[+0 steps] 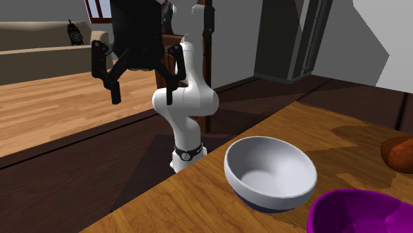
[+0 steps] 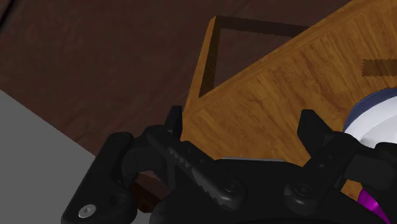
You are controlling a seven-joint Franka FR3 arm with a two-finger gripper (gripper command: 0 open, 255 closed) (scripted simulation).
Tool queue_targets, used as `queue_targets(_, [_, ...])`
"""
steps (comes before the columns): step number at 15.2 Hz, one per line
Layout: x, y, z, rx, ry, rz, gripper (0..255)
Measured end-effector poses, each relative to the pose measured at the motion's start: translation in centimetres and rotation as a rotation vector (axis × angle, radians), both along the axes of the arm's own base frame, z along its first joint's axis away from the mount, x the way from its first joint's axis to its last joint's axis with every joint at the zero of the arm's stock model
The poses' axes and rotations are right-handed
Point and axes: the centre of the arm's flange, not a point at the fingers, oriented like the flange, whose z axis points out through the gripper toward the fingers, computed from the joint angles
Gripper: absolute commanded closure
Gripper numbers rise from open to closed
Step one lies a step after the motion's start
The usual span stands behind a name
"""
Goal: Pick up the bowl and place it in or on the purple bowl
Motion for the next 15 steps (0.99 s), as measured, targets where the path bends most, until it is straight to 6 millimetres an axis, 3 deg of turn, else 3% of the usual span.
queue_targets(2, [0.1,0.6,-0.1,0.003,-0.001,-0.001,0])
queue_targets(5, [1.1,3.2,-0.9,0.020,-0.002,-0.005,0])
queue_targets(13, [4.2,12.3,-3.7,0.074,-0.007,-0.021,0])
queue_targets(15, [4.6,13.7,-4.5,0.082,-0.008,-0.024,0])
